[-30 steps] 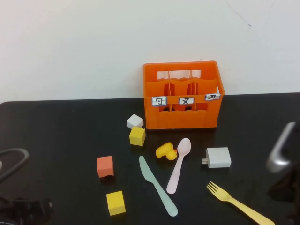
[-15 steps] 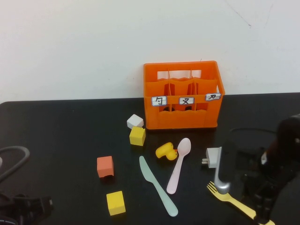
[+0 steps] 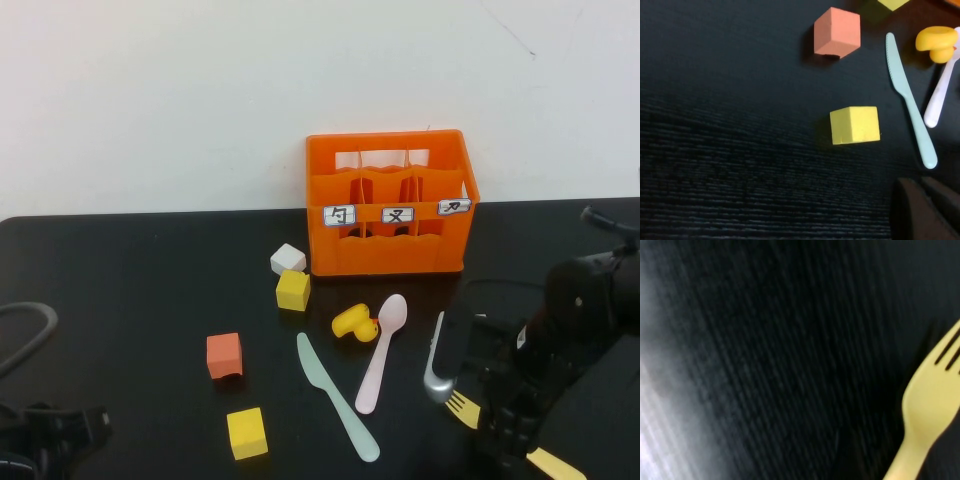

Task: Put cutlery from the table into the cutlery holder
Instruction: Pick up the fork

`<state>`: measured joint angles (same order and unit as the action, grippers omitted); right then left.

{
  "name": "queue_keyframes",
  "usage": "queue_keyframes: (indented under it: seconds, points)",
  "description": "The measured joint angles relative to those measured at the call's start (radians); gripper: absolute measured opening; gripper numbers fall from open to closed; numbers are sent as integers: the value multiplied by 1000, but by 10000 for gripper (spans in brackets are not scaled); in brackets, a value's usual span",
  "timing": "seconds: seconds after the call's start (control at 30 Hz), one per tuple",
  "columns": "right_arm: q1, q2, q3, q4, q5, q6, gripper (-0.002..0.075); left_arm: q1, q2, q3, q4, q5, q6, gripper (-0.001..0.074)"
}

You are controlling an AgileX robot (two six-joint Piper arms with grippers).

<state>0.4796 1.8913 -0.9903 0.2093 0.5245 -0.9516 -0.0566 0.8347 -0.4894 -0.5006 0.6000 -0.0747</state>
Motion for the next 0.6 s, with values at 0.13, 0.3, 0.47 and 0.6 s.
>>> queue_keyframes:
  seconds: [0.13,0.3,0.47,0.6]
  points:
    - [0,34,0,0,-29,0,482,0,0,0,0,-6,0,-1]
    - [0,54,0,-40,-37,0,454,0,0,0,-15,-14,0,-1]
    - [0,70,0,-55,-39,0,426,0,0,0,-24,-16,6,-1]
    - [0,85,-3,-59,-42,4,423,0,0,0,-26,-16,9,-1]
